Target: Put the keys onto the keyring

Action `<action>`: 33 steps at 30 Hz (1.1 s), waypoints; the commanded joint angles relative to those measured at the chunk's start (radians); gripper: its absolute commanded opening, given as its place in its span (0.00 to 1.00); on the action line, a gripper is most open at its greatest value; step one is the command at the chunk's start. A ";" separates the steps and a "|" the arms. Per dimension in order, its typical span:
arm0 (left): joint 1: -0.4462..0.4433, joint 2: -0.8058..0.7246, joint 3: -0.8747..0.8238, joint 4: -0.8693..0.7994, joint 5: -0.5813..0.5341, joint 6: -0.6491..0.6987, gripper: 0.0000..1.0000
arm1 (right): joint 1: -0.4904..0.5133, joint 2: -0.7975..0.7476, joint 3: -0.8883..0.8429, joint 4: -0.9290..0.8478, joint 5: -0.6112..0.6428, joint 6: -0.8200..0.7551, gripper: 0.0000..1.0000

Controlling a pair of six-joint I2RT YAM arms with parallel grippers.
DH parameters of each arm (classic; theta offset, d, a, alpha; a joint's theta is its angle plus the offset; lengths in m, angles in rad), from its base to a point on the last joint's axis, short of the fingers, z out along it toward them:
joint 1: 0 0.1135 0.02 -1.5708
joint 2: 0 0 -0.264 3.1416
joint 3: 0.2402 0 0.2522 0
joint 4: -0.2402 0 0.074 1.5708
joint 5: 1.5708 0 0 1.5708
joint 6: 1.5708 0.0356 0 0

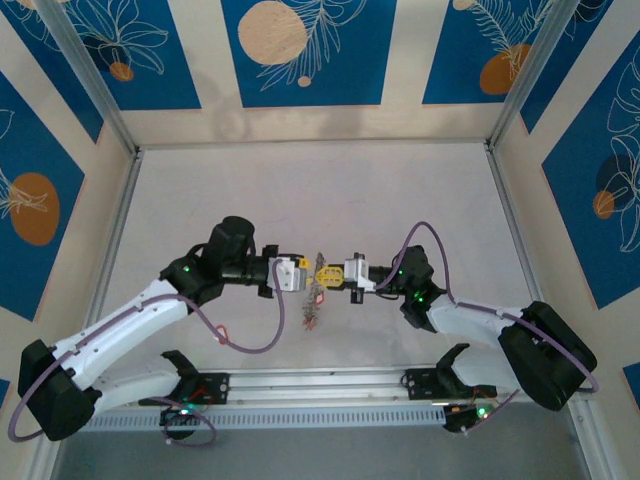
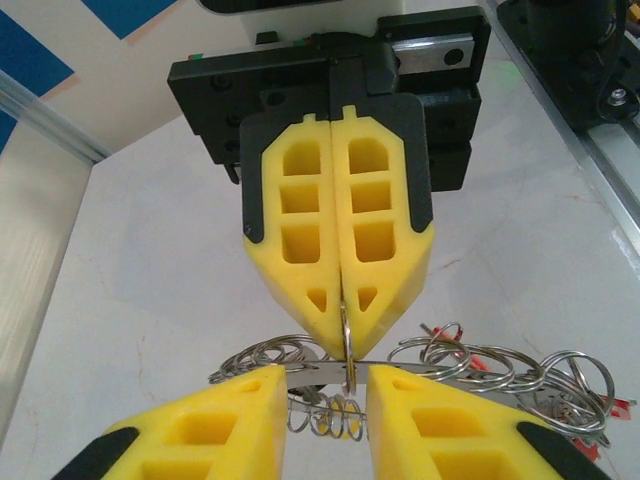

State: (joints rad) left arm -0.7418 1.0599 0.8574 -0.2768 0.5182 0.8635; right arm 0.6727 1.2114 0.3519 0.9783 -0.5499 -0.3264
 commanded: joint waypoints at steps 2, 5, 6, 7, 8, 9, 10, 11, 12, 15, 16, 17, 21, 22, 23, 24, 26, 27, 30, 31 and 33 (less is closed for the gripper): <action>0.001 0.020 0.014 0.001 0.045 -0.006 0.28 | 0.002 -0.030 0.009 0.051 0.013 -0.016 0.00; 0.001 0.028 0.014 0.000 0.046 -0.008 0.27 | 0.002 -0.033 0.010 0.050 0.015 -0.021 0.00; 0.001 0.031 0.015 0.001 0.044 -0.009 0.26 | 0.002 -0.035 0.012 0.051 0.013 -0.022 0.00; 0.001 0.032 0.015 0.004 0.041 -0.010 0.24 | 0.002 -0.035 0.012 0.051 0.010 -0.022 0.00; 0.001 0.033 0.015 0.005 0.036 -0.012 0.23 | 0.002 -0.035 0.015 0.051 0.006 -0.023 0.00; 0.001 0.034 0.017 0.006 0.034 -0.013 0.23 | 0.001 -0.034 0.016 0.051 0.004 -0.023 0.00; 0.001 0.033 0.018 0.008 0.034 -0.015 0.22 | 0.002 -0.033 0.018 0.048 0.001 -0.023 0.00; 0.001 0.034 0.017 0.016 0.036 -0.018 0.22 | 0.002 -0.033 0.018 0.049 -0.001 -0.022 0.00; 0.001 0.033 0.016 0.023 0.038 -0.021 0.22 | 0.003 -0.029 0.018 0.052 -0.001 -0.023 0.00; 0.001 0.034 0.014 0.044 0.043 -0.030 0.17 | 0.005 -0.024 0.018 0.055 -0.002 -0.022 0.00; 0.001 0.034 0.015 0.047 0.040 -0.033 0.13 | 0.006 -0.023 0.018 0.054 0.001 -0.023 0.00; 0.001 0.035 0.015 0.048 0.035 -0.033 0.08 | 0.006 -0.022 0.019 0.051 0.002 -0.025 0.00; 0.001 0.034 0.024 0.030 0.014 -0.028 0.00 | 0.011 -0.021 0.018 0.023 0.024 -0.044 0.00; 0.002 0.034 0.030 0.015 0.003 -0.021 0.00 | 0.011 -0.023 0.018 0.012 0.037 -0.050 0.03; 0.000 0.032 0.037 -0.004 -0.013 -0.011 0.00 | 0.011 -0.027 0.018 -0.010 0.054 -0.058 0.08; -0.001 0.031 0.046 -0.025 -0.034 -0.001 0.00 | 0.011 -0.031 0.019 -0.040 0.074 -0.070 0.14; -0.007 0.028 0.067 -0.075 -0.085 0.025 0.00 | 0.011 -0.041 0.027 -0.107 0.103 -0.089 0.20; -0.010 0.028 0.077 -0.097 -0.104 0.038 0.00 | 0.011 -0.043 0.029 -0.128 0.109 -0.094 0.22; -0.025 0.031 0.105 -0.157 -0.156 0.075 0.00 | 0.015 -0.041 0.041 -0.182 0.119 -0.109 0.24; -0.031 0.032 0.111 -0.168 -0.171 0.084 0.00 | 0.020 -0.039 0.043 -0.187 0.127 -0.112 0.25; -0.040 0.035 0.115 -0.171 -0.189 0.094 0.00 | 0.030 -0.032 0.047 -0.187 0.140 -0.117 0.27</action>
State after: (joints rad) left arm -0.7628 1.0954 0.9226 -0.4091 0.3775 0.9031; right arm 0.6872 1.1854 0.3668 0.8406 -0.4480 -0.4088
